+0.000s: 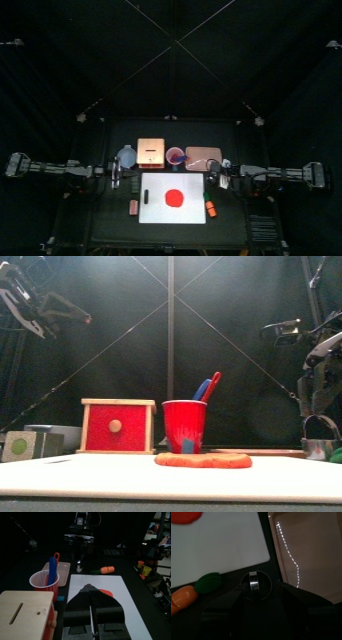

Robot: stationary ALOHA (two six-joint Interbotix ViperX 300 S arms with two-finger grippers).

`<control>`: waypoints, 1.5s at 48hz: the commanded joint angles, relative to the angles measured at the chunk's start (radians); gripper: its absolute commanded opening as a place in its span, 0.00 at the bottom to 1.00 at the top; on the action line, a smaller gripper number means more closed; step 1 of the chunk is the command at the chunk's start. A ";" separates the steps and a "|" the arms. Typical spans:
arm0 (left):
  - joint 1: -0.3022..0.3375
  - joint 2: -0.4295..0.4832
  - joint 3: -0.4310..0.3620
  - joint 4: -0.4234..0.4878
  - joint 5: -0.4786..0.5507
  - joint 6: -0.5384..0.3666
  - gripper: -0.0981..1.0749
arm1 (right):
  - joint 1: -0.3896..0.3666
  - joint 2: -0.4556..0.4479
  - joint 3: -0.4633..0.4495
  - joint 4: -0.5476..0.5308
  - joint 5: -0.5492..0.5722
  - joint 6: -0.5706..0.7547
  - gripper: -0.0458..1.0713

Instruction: Cut dough with cookie cutter and remove excess

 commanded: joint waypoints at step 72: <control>0.023 0.002 0.018 -0.041 -0.012 0.003 0.10 | 0.305 0.489 -0.495 0.261 -0.176 0.011 0.42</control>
